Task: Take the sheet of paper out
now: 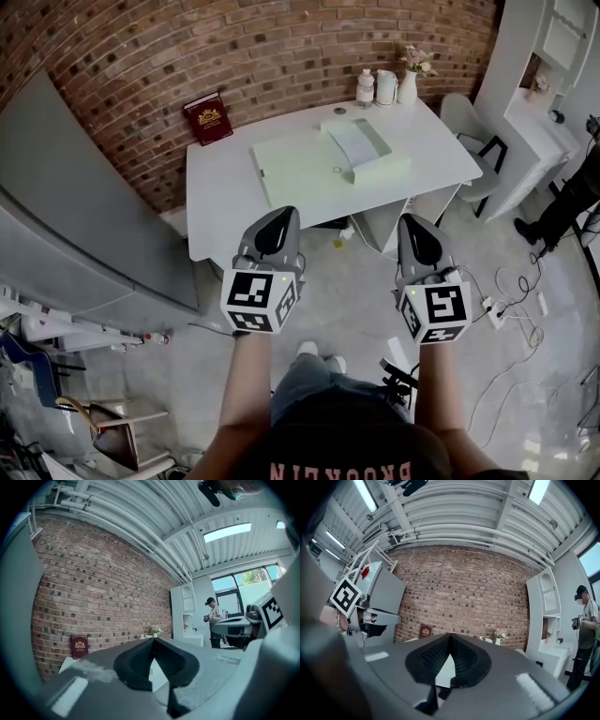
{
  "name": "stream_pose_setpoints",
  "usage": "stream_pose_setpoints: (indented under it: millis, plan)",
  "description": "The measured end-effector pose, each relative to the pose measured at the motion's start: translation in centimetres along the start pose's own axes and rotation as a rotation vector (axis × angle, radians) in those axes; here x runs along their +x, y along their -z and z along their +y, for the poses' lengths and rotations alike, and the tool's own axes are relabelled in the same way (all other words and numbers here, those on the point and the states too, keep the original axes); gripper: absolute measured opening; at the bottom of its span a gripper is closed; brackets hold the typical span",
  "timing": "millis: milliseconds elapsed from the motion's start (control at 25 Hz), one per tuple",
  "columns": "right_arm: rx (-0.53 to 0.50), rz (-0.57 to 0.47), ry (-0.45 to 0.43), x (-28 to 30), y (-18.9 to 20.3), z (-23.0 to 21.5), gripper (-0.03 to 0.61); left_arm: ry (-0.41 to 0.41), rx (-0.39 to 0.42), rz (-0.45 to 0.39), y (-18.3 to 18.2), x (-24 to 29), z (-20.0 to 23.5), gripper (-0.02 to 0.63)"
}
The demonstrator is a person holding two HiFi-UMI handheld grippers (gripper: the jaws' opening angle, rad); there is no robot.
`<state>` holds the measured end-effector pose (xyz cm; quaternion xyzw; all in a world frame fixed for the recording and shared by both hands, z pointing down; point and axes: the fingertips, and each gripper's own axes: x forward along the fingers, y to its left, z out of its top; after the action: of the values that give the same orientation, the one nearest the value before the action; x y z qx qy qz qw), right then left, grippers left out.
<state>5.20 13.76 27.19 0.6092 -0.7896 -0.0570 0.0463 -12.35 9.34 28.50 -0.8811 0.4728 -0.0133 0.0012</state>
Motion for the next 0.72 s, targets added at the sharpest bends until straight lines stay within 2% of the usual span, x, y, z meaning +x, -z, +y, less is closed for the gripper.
stream_pose_setpoints:
  millis: [520,720]
  plan:
    - [0.008,0.024,0.058,6.9,2.7,-6.1,0.002,0.046,-0.005,0.007,1.0,11.2,1.8,0.0]
    - [0.001,0.043,0.071,11.6,4.0,-9.3,0.002,0.024,-0.092,0.013,2.1,17.2,4.4,0.0]
